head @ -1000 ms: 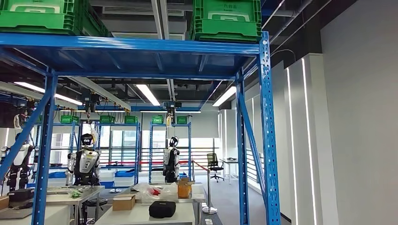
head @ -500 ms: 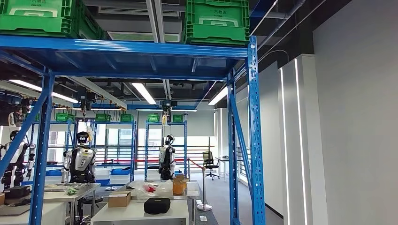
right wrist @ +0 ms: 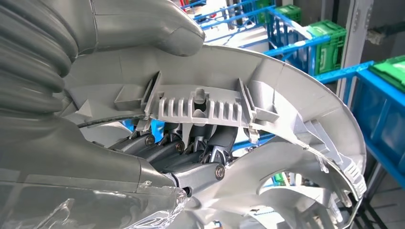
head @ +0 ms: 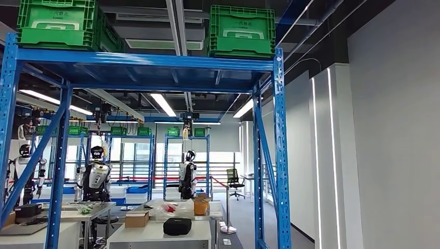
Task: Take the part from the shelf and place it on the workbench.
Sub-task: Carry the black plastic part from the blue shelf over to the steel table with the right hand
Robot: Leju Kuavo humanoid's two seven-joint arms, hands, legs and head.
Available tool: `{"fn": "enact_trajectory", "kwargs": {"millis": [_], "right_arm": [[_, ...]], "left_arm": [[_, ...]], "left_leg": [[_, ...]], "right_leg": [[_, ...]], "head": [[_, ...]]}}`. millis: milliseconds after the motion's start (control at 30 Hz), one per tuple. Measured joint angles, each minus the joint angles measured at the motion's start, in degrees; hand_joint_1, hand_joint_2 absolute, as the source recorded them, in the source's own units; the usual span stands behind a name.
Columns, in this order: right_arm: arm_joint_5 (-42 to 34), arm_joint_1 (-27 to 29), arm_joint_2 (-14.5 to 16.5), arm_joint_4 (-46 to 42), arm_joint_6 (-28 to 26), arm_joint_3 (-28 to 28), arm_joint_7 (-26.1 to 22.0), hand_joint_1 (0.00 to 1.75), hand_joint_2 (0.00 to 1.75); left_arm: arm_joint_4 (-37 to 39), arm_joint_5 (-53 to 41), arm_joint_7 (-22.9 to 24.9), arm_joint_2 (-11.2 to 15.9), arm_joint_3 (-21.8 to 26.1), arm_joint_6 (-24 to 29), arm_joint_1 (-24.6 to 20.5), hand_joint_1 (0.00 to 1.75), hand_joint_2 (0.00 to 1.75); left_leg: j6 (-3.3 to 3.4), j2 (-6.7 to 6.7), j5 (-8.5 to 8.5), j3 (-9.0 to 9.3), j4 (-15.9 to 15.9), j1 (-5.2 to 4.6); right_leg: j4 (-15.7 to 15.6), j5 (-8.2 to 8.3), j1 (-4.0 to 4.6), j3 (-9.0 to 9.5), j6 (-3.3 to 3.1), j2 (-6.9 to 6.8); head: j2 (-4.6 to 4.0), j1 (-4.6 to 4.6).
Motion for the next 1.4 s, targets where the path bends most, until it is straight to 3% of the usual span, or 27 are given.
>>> {"fn": "enact_trajectory", "kwargs": {"millis": [67,133,167,200,233,267,333,400,500,533,600,667,700,733,767,833,900,1033,1100,1167,1200,1233,1267,1367,1400], "right_arm": [[-0.04,-0.04,-0.11,0.01,0.00,-0.01,-0.01,1.75,1.75],[-0.05,-0.05,-0.19,0.02,0.00,-0.01,-0.01,1.75,1.75],[-0.06,-0.02,-0.22,0.02,0.00,-0.01,-0.01,1.75,1.75],[-0.07,-0.01,-0.24,0.02,0.00,-0.01,0.00,1.75,1.75],[-0.07,0.00,-0.26,0.02,0.00,-0.01,0.00,1.75,1.75],[-0.07,-0.01,-0.28,0.02,0.00,-0.01,0.00,1.75,1.75],[-0.07,-0.07,-0.31,0.02,0.00,-0.02,0.00,1.75,1.75],[-0.08,-0.11,-0.33,0.02,0.00,-0.03,-0.01,1.75,1.75],[-0.09,-0.12,-0.38,0.02,0.01,-0.03,-0.02,1.75,1.75],[-0.09,-0.17,-0.39,0.02,0.02,-0.03,-0.02,1.75,1.75],[-0.09,-0.23,-0.39,0.02,0.04,-0.02,-0.02,1.75,1.75],[-0.09,-0.21,-0.39,0.02,0.04,-0.01,-0.02,1.75,1.75],[-0.09,-0.21,-0.39,0.02,0.04,0.00,-0.02,1.75,1.75],[-0.09,-0.21,-0.39,0.02,0.04,0.01,-0.02,1.75,1.75],[-0.09,-0.21,-0.39,0.02,0.04,0.01,-0.02,1.75,1.75],[-0.09,-0.21,-0.39,0.02,0.04,0.01,-0.02,1.75,1.75],[-0.09,-0.25,-0.39,0.02,0.04,0.00,-0.02,1.75,1.75],[-0.09,-0.26,-0.46,0.02,0.04,0.00,-0.02,1.75,1.75],[-0.09,-0.27,-0.58,0.02,0.06,-0.02,-0.02,1.75,1.75],[-0.09,-0.24,-0.63,0.02,0.08,-0.02,-0.02,1.75,1.75],[-0.09,-0.21,-0.64,0.03,0.09,-0.01,-0.02,1.75,1.75],[-0.09,-0.20,-0.67,0.03,0.09,-0.01,-0.02,1.75,1.75],[-0.09,-0.19,-0.68,0.04,0.09,-0.01,-0.02,1.75,1.75],[-0.09,-0.32,-0.70,0.03,0.16,-0.02,-0.02,1.75,1.75],[-0.09,-0.35,-0.70,0.02,0.19,-0.02,-0.02,1.75,1.75]], "left_arm": [[-0.02,0.03,-0.01,-0.02,0.00,0.03,-0.10,0.00,1.75],[-0.04,0.04,-0.01,-0.04,0.01,0.04,-0.16,0.00,1.75],[-0.04,0.05,-0.01,-0.05,0.00,0.04,-0.14,0.00,1.75],[-0.04,0.05,-0.01,-0.05,-0.01,0.04,-0.13,0.00,1.75],[-0.05,0.06,-0.01,-0.05,-0.01,0.04,-0.12,0.00,1.75],[-0.05,0.07,-0.01,-0.05,-0.01,0.04,-0.12,0.00,1.75],[-0.09,0.07,-0.01,-0.08,-0.01,0.04,-0.13,0.00,1.75],[-0.20,0.07,-0.01,-0.10,-0.02,0.06,-0.15,0.00,1.75],[-0.30,0.14,-0.01,-0.11,-0.07,0.08,-0.15,0.00,1.75],[-0.31,0.19,-0.01,-0.09,-0.10,0.08,-0.14,0.00,1.75],[-0.32,0.30,-0.01,0.00,-0.17,0.08,-0.14,0.00,1.75],[-0.32,0.38,-0.01,0.05,-0.22,0.08,-0.12,0.00,1.75],[-0.32,0.40,-0.01,0.08,-0.25,0.08,-0.10,0.00,1.75],[-0.32,0.41,-0.01,0.09,-0.27,0.08,-0.08,0.00,1.75],[-0.32,0.42,-0.01,0.09,-0.29,0.08,-0.08,0.00,1.75],[-0.32,0.42,-0.01,0.11,-0.31,0.08,-0.15,0.00,1.75],[-0.33,0.41,-0.03,0.14,-0.31,0.08,-0.23,0.00,1.75],[-0.36,0.47,-0.08,0.16,-0.32,0.11,-0.17,0.00,1.75],[-0.38,0.47,-0.11,0.14,-0.32,0.13,-0.27,0.00,1.75],[-0.39,0.48,-0.14,0.13,-0.32,0.11,-0.25,0.00,1.75],[-0.39,0.50,-0.14,0.12,-0.33,0.10,-0.21,0.00,1.75],[-0.39,0.54,-0.14,0.12,-0.33,0.08,-0.19,0.00,1.75],[-0.39,0.59,-0.14,0.12,-0.34,0.06,-0.19,0.00,1.75],[-0.40,0.78,-0.15,0.04,-0.34,0.01,-0.22,0.00,1.75],[-0.41,0.85,-0.18,0.01,-0.33,0.00,-0.24,0.00,1.75]], "left_leg": [[0.89,0.15,0.97,-0.62,-0.43,0.12],[1.38,0.22,1.78,-1.77,-0.39,0.00],[1.48,0.23,2.16,-2.40,-0.29,-0.13],[1.53,0.23,2.53,-3.06,-0.12,-0.25],[1.51,0.24,2.84,-3.69,0.10,-0.35],[1.46,0.23,3.08,-4.26,0.39,-0.42],[1.23,0.22,3.41,-5.18,1.08,-0.53],[0.67,0.24,3.78,-5.82,1.62,-0.61],[-0.40,0.17,4.35,-6.25,1.79,-0.50],[-0.77,0.08,3.65,-6.56,2.43,-0.46],[-1.55,-0.10,-0.16,-8.20,6.97,-0.15],[-2.23,-0.11,-4.64,-10.45,14.25,0.30],[-2.43,-0.11,-5.65,-10.83,16.53,0.48],[-2.54,-0.11,-5.57,-10.20,16.76,0.61],[-2.53,-0.11,-4.52,-8.44,14.65,0.70],[-2.22,-0.15,-1.90,-3.42,6.87,0.71],[-1.53,-0.20,-0.79,-0.64,1.73,0.46],[0.19,-0.10,0.53,-0.89,0.34,0.12],[0.95,0.03,1.50,-1.57,-0.05,0.27],[1.27,0.05,2.21,-2.68,0.04,0.10],[1.28,0.06,2.53,-3.27,0.17,0.02],[1.26,0.06,2.81,-3.85,0.37,-0.03],[1.19,0.06,3.04,-4.41,0.63,-0.06],[0.69,0.04,3.49,-5.75,1.68,-0.18],[0.38,0.04,3.65,-6.10,1.98,-0.24]], "right_leg": [[2.68,-2.55,-0.05,-1.17,0.41,0.05],[9.71,-7.32,-0.03,-3.77,0.61,0.09],[13.14,-9.08,-0.02,-4.85,0.66,0.10],[15.11,-9.82,0.00,-5.17,0.66,0.10],[14.80,-9.41,0.02,-4.38,0.58,0.10],[12.19,-8.11,0.06,-2.45,0.41,0.09],[4.11,-5.58,0.25,2.62,-0.22,0.03],[-0.37,-4.58,0.59,4.92,-0.87,0.00],[-0.76,-3.60,0.76,4.38,-1.75,-0.04],[-0.91,-3.15,0.60,4.16,-2.08,-0.12],[-1.09,-2.28,0.25,3.47,-2.54,-0.29],[-0.91,-1.67,0.21,2.49,-2.64,-0.31],[-0.78,-1.39,0.21,1.98,-2.58,-0.32],[-0.61,-1.13,0.20,1.48,-2.49,-0.32],[-0.40,-0.91,0.18,1.03,-2.37,-0.32],[0.04,-0.58,0.23,0.35,-2.04,-0.31],[0.33,-0.23,0.34,-0.07,-1.44,-0.33],[0.46,-0.03,-0.03,-0.57,0.09,-0.34],[4.22,-3.36,-0.09,-2.13,0.48,-0.28],[11.57,-8.05,-0.06,-4.73,0.74,-0.25],[14.48,-9.40,-0.05,-5.52,0.80,-0.26],[15.49,-9.62,-0.03,-5.40,0.80,-0.26],[14.14,-8.75,-0.02,-4.08,0.73,-0.26],[3.12,-4.98,0.13,2.84,0.06,-0.32],[0.85,-4.53,0.24,4.00,-0.25,-0.32]], "head": [[0.00,-0.11],[-0.01,-0.30],[-0.01,-0.36],[-0.01,-0.41],[-0.01,-0.46],[0.00,-0.51],[0.00,-0.58],[0.00,-0.54],[0.00,-0.51],[0.00,-0.45],[0.00,-0.22],[0.00,-0.04],[0.00,-0.01],[0.00,0.04],[-0.01,0.08],[-0.01,0.11],[-0.01,0.06],[0.00,-0.01],[0.00,-0.16],[-0.01,-0.36],[-0.01,-0.42],[-0.01,-0.47],[0.00,-0.53],[0.00,-0.63],[0.00,-0.62]]}}
